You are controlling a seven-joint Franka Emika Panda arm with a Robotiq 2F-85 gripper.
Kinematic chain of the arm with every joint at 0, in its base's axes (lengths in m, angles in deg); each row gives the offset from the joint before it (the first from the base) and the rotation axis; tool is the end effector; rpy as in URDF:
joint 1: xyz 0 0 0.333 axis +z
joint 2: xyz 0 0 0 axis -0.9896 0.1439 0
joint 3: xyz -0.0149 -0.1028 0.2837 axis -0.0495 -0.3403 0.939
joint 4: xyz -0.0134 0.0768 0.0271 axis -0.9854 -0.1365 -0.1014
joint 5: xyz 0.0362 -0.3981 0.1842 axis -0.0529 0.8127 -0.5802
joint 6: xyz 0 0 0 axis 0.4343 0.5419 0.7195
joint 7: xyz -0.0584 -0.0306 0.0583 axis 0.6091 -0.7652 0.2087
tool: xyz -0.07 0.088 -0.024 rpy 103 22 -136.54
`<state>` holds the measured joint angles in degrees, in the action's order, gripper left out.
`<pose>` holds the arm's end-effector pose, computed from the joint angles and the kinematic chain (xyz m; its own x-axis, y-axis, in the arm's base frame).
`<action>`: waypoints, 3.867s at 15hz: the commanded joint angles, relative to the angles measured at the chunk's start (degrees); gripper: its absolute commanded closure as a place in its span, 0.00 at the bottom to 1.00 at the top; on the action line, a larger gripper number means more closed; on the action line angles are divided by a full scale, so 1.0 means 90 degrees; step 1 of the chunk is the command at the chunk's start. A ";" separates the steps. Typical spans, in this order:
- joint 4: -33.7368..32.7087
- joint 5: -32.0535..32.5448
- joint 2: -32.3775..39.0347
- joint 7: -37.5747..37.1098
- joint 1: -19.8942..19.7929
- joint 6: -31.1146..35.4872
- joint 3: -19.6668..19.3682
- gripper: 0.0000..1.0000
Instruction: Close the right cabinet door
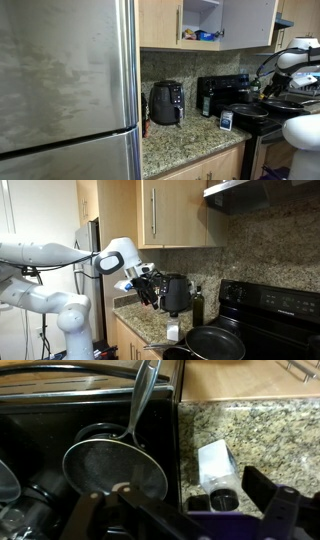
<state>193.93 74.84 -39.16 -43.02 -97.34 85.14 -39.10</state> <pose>0.2870 -0.2213 0.4771 0.9320 0.0139 0.3622 -0.0485 -0.9855 0.1628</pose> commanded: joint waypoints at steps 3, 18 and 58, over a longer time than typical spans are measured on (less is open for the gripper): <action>-0.0009 0.0197 -0.0282 -0.1425 0.0217 0.0827 -0.0731 0.00; -0.2524 -0.2119 0.0198 -0.3290 -0.0464 0.1931 0.0156 0.00; -0.2228 -0.4284 -0.1596 0.0451 0.3948 0.1501 -0.1257 0.00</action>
<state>173.37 38.38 -51.11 -42.43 -66.45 98.90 -49.27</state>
